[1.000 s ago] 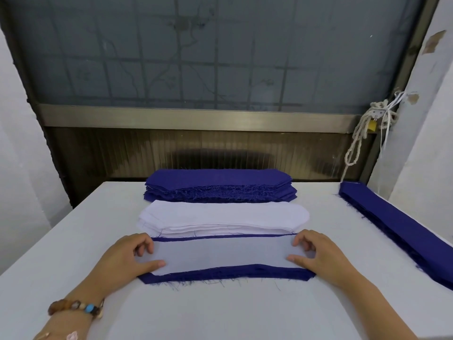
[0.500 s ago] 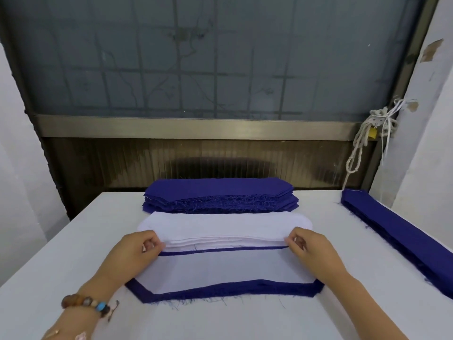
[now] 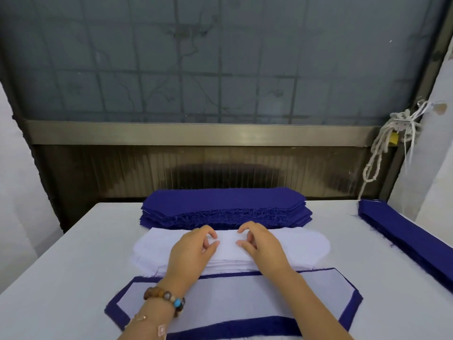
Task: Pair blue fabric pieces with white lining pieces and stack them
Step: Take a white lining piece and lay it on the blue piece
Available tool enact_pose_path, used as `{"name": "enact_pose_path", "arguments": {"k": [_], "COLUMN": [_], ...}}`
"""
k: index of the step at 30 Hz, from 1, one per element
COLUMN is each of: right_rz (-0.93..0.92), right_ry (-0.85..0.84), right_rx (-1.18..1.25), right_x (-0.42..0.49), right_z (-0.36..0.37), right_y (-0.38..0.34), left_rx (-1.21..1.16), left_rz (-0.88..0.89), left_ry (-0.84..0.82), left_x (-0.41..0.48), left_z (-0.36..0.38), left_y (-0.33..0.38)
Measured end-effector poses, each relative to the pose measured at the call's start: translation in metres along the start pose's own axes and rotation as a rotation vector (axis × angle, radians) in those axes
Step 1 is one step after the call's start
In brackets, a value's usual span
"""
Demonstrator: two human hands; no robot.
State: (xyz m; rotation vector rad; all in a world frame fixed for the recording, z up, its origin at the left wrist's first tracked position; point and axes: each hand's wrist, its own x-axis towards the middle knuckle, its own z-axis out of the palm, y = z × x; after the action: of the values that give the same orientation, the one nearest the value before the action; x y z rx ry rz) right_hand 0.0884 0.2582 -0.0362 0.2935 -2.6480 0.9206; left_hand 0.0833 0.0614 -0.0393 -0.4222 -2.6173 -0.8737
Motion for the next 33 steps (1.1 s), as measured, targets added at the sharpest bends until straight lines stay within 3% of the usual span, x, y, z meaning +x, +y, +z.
{"name": "enact_pose_path", "arguments": {"k": [6,13,21,25,33], "right_rz": [-0.008,-0.031,-0.033,-0.012,-0.028], "right_ry": [-0.048,-0.035,-0.016,-0.018,0.006], "right_rx": [-0.211,-0.227,-0.192,-0.197,-0.177], "right_x": [0.004,0.002,0.001,0.003,0.003], "right_z": [0.012,0.013,0.012,0.013,0.013], "right_y": [0.004,0.004,0.005,0.005,0.004], "left_rx": [0.161,0.328,0.273,0.203,0.149], "left_rz": [0.075,0.095,0.251,0.201,0.264], "left_ry": [0.069,-0.02,0.106,0.027,-0.078], "left_x": [-0.001,0.001,0.002,0.002,0.0], "left_z": [0.011,0.011,0.004,0.003,-0.008], "left_y": [-0.011,-0.014,-0.004,-0.003,-0.001]}}
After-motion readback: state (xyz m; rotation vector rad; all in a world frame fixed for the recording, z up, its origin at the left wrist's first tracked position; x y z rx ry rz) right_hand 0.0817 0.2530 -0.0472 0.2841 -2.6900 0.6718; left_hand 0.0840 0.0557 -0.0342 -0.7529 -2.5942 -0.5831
